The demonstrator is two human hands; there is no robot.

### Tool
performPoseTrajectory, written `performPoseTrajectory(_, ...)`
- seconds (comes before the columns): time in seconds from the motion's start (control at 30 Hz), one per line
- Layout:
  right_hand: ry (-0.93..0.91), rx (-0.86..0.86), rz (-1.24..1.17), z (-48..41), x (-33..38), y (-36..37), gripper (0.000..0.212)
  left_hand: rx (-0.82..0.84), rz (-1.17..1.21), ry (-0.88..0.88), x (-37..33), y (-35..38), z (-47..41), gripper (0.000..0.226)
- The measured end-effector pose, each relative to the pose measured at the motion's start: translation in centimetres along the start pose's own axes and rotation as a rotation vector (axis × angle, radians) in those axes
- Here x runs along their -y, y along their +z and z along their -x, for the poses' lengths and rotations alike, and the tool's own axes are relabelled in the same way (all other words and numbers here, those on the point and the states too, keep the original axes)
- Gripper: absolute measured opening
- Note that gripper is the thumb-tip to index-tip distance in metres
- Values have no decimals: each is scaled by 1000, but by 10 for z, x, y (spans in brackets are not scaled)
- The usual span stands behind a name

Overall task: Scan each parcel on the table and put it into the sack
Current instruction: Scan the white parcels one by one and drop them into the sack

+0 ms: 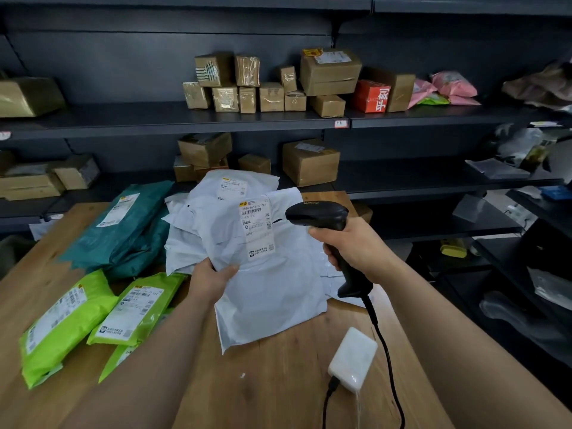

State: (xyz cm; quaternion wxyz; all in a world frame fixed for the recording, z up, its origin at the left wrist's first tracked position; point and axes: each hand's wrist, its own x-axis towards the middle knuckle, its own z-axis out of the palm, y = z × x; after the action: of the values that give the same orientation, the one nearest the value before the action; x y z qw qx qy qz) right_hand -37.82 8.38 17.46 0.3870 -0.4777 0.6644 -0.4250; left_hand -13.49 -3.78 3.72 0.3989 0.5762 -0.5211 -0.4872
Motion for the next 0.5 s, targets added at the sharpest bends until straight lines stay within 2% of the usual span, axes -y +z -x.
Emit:
performPoseTrajectory(0.17,-33,-49,-90,-8,-4,1,18,-6,17,-32,-3,-5,3,37)
performPoseTrajectory(0.3,29,-19,-214,-22,-7,21,10,-74,107,-15,-11,-38,10,29)
performPoseTrajectory(0.43,120,31,-156,-34,-5,66,25,-157,201,18,-19,-95,20,29)
performPoseTrajectory(0.5,143,109,-159,-34,0,97,28,-198,279,32,-21,-131,28,18)
